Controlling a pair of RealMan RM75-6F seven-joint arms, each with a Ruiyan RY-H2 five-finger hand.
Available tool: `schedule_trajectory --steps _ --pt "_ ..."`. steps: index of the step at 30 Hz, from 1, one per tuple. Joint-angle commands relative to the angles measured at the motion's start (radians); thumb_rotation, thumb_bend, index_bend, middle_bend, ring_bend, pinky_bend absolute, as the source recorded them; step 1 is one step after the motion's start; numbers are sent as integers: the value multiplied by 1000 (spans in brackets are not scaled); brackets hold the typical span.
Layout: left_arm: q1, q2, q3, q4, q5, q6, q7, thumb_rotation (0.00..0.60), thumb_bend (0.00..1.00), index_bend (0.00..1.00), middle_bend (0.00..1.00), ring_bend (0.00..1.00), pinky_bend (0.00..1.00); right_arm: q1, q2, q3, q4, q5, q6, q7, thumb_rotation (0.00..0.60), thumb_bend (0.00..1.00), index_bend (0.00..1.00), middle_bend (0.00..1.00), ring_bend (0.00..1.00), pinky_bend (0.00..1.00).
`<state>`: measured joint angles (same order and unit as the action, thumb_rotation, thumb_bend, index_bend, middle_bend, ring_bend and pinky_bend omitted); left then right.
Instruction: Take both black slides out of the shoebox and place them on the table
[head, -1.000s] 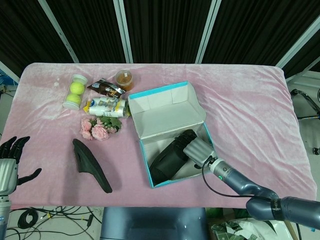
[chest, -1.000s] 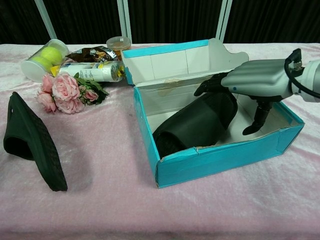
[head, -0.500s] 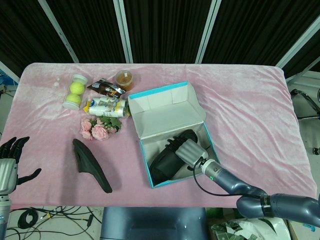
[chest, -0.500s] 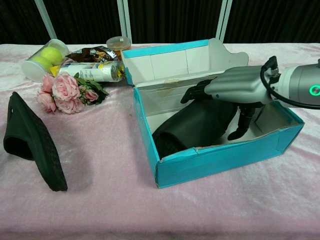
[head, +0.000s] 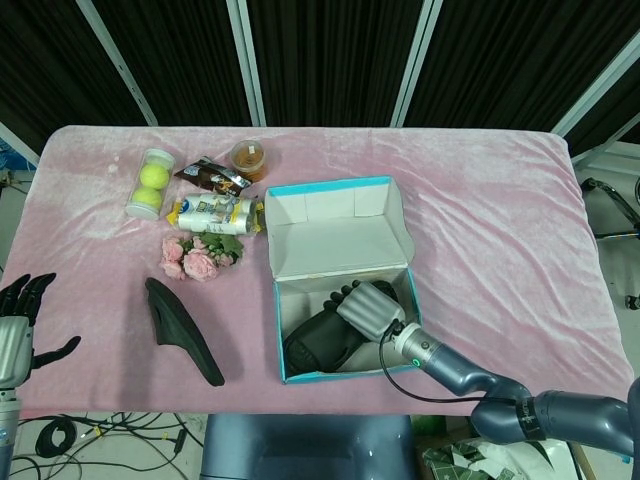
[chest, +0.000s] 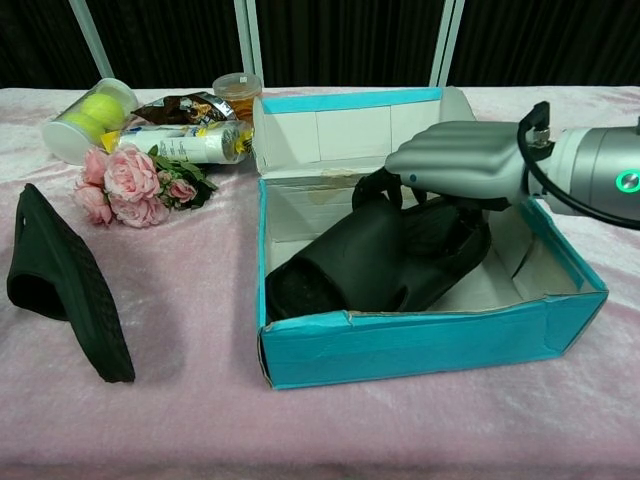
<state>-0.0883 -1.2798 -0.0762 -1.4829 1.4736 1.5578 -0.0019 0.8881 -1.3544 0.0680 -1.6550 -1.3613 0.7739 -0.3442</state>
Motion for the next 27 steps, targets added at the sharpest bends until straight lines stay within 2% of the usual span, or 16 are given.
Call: schedule_trajectory --steps 1,15,27 --pt "-2 1 -1 -6 3 -1 7 600 0 124 143 64 137 -17 24 -2 -11 -51 37 58 600 525 604 395 348 388" --pt "-4 9 -5 -28 0 -9 29 600 0 124 141 64 137 -54 43 -2 15 -172 147 209 600 523 629 410 341 357" --pt "-4 13 -8 -42 6 -5 41 600 0 124 140 64 137 -81 81 5 2 -214 213 256 600 523 634 416 335 349"
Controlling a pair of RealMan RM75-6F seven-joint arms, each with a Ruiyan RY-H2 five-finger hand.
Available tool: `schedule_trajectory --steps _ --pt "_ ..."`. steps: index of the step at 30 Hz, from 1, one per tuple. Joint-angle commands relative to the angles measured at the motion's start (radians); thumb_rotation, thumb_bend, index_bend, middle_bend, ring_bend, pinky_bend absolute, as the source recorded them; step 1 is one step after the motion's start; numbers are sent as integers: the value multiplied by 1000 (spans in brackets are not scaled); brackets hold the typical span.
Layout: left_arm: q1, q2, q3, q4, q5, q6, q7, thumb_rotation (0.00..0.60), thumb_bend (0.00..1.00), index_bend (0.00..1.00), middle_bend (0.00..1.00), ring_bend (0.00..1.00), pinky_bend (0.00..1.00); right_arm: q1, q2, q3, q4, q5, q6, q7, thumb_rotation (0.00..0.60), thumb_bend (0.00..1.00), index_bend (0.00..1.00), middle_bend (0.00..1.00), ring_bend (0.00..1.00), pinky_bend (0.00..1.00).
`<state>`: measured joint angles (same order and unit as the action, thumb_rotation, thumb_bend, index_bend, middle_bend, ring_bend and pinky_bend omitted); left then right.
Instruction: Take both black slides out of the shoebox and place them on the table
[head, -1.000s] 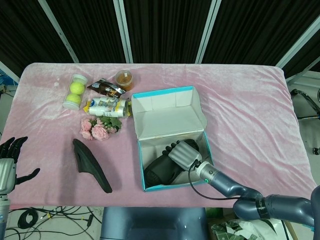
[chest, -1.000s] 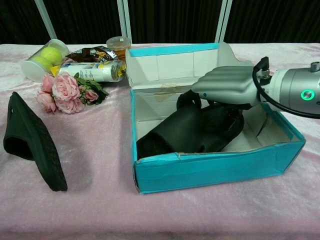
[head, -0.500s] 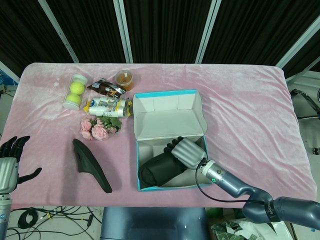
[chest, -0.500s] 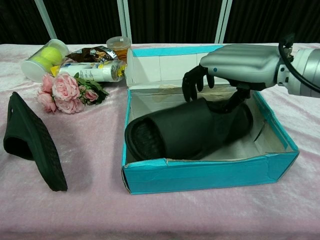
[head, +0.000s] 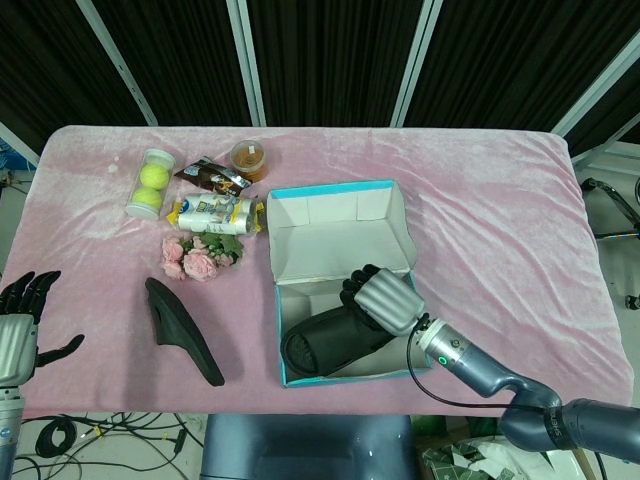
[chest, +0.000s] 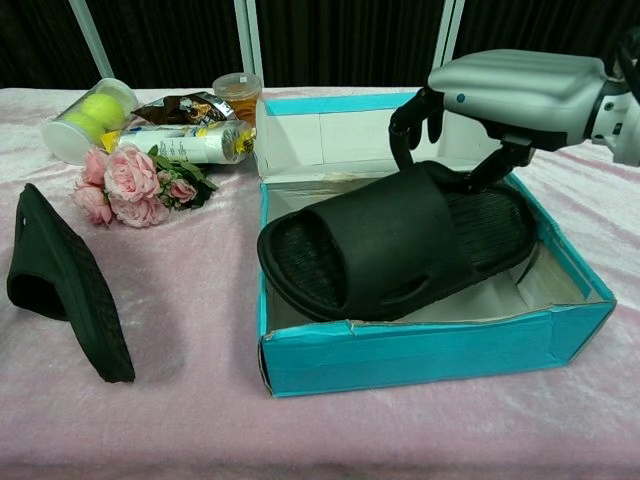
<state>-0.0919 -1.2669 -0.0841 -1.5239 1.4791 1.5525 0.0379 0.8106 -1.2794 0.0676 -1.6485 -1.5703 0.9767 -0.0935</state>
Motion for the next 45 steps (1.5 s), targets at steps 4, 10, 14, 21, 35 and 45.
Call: schedule_trajectory --steps 4,10,14,21,35,45 --pt "-1 0 1 -5 1 -3 7 600 0 124 140 64 137 -12 20 22 -16 -24 53 29 600 523 634 416 331 341" --pt "0 1 1 -11 2 -1 15 600 0 124 140 64 137 -32 51 55 -21 -36 124 71 600 523 634 416 317 323" --pt "1 3 2 -15 4 0 19 600 0 124 140 64 137 -52 86 75 -23 -25 163 90 600 522 634 416 317 323" --pt "9 8 6 -22 9 11 23 600 0 124 140 64 137 -134 149 78 42 38 229 173 600 521 634 416 317 323" --pt "31 12 22 -42 28 39 38 600 0 124 139 64 137 -322 52 -30 442 124 231 422 600 521 634 416 317 323" --pt "51 11 34 -48 40 58 34 600 0 124 138 64 137 -387 -67 -58 695 161 154 576 600 509 634 402 295 306"
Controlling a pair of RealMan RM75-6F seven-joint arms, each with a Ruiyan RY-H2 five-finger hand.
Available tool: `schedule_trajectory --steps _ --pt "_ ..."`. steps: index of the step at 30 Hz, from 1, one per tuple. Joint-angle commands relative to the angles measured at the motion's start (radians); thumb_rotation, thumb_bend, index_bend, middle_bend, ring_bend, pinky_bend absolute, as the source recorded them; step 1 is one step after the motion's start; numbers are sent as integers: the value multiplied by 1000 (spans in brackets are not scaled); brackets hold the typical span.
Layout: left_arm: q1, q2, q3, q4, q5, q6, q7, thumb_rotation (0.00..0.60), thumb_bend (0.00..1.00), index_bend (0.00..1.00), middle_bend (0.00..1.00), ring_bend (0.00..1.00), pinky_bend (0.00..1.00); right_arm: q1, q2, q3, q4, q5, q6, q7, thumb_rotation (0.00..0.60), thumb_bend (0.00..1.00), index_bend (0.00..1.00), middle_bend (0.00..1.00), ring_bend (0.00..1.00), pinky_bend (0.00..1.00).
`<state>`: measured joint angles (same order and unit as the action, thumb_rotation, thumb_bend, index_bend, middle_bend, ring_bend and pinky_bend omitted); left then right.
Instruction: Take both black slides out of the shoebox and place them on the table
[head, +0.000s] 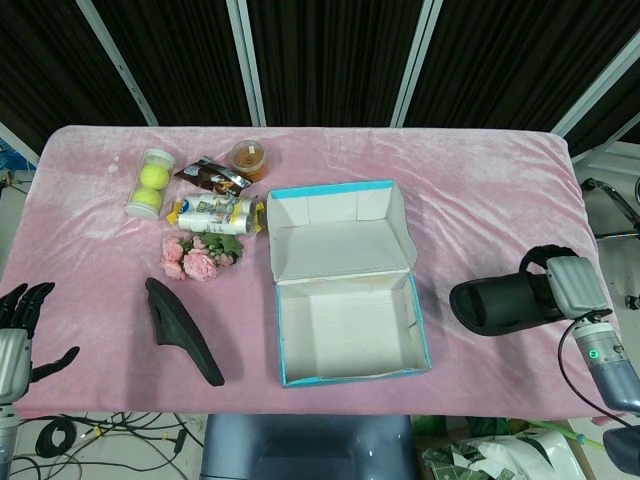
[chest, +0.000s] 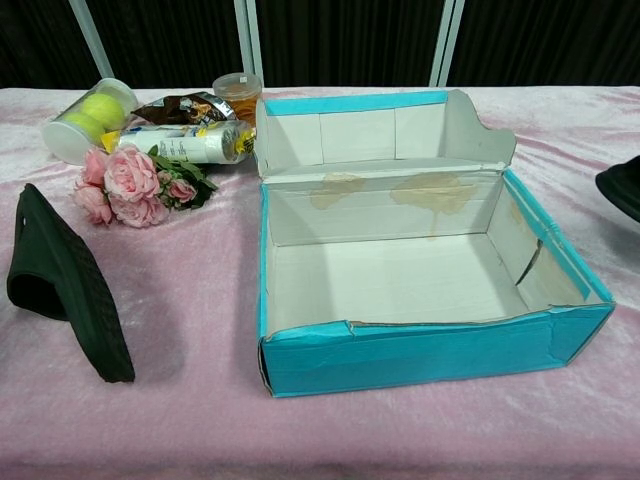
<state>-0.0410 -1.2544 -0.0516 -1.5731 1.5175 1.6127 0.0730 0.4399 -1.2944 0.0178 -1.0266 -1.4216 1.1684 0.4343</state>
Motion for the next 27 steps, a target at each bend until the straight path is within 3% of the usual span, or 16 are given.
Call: schedule_trajectory --steps 1,6,9,10,11,13,15,17,22,27 --pt "0 -2 3 1 3 -3 0 600 0 124 137 64 137 -15 -60 -8 85 12 -47 57 600 502 634 393 289 302" --pt "10 -5 11 10 6 1 -10 600 0 124 137 64 137 45 -114 -5 121 -29 -113 59 600 478 587 337 233 269" --pt "15 -7 15 23 5 0 -19 600 0 124 137 64 137 90 -107 2 81 -8 -214 -24 600 379 346 189 106 211" --pt "17 -8 15 26 5 1 -23 600 0 124 137 64 137 100 -97 7 58 7 -245 -62 600 303 180 92 43 185" --pt "19 -8 16 29 5 3 -26 600 0 124 137 64 137 106 -87 13 33 23 -265 -100 600 246 85 40 14 171" --pt "22 -10 14 36 2 6 -34 600 0 124 136 63 137 108 -60 29 -31 65 -289 -184 600 143 0 0 0 156" --pt "25 -11 13 43 -2 5 -37 600 0 124 136 63 137 102 -27 40 -96 104 -295 -252 600 42 0 0 0 152" --pt "24 -13 12 49 -6 -1 -30 600 0 124 134 63 137 92 20 46 -174 148 -300 -336 600 4 0 0 0 152" --pt "20 -14 9 49 -5 -6 -13 600 0 124 129 62 134 52 138 39 -358 232 -268 -504 600 0 0 0 0 151" --pt "23 -8 6 48 2 3 -14 600 0 124 131 63 121 -35 215 27 -485 182 -112 -495 600 7 0 0 0 151"
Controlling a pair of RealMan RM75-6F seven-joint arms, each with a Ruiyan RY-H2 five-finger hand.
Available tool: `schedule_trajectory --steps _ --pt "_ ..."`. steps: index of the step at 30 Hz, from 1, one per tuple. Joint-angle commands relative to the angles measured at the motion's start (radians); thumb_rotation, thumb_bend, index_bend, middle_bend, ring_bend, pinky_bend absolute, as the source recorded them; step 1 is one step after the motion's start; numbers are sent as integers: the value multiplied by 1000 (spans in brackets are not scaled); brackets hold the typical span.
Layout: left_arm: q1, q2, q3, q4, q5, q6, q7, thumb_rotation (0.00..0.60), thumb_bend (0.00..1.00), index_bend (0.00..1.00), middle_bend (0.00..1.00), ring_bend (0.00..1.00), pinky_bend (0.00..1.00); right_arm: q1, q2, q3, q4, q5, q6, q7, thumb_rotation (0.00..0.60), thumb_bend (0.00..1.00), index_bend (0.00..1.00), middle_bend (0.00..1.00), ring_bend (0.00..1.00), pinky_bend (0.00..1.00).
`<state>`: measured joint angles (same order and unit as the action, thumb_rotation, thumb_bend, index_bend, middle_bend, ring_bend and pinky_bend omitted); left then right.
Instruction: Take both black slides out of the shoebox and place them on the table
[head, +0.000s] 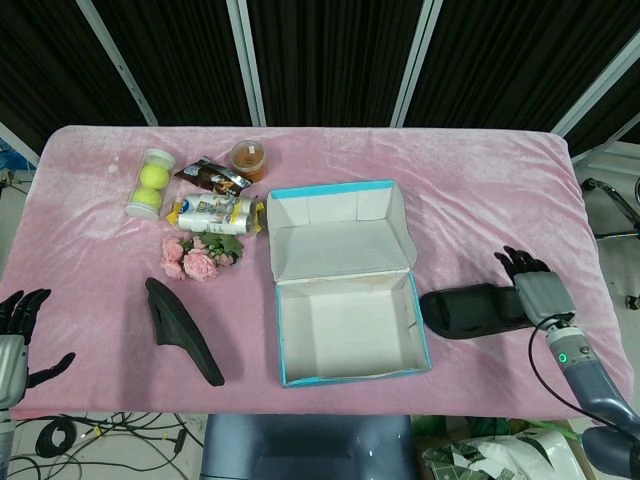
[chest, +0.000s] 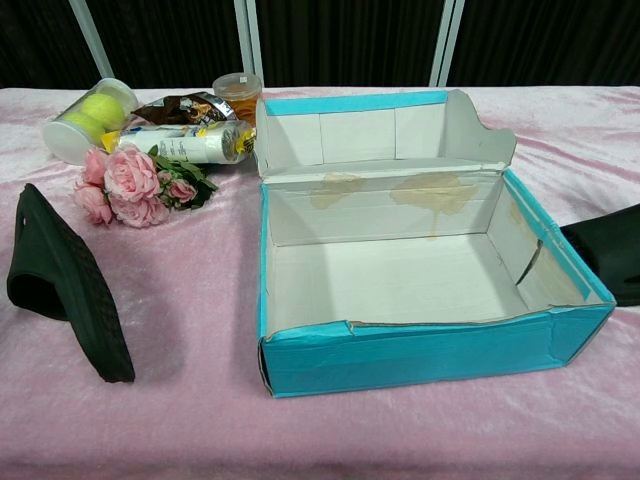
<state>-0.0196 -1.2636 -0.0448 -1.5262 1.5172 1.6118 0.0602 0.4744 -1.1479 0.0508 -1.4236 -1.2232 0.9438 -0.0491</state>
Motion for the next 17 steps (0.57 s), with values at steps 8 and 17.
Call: schedule_trajectory --steps 8,17 --pt "33 14 7 -5 14 51 -19 600 0 124 133 62 115 -265 80 -30 -160 -153 461 98 600 154 0 0 0 151" --pt "90 18 49 18 39 99 -37 600 0 124 134 62 96 -423 12 -85 -148 -246 676 68 600 154 0 0 0 150"
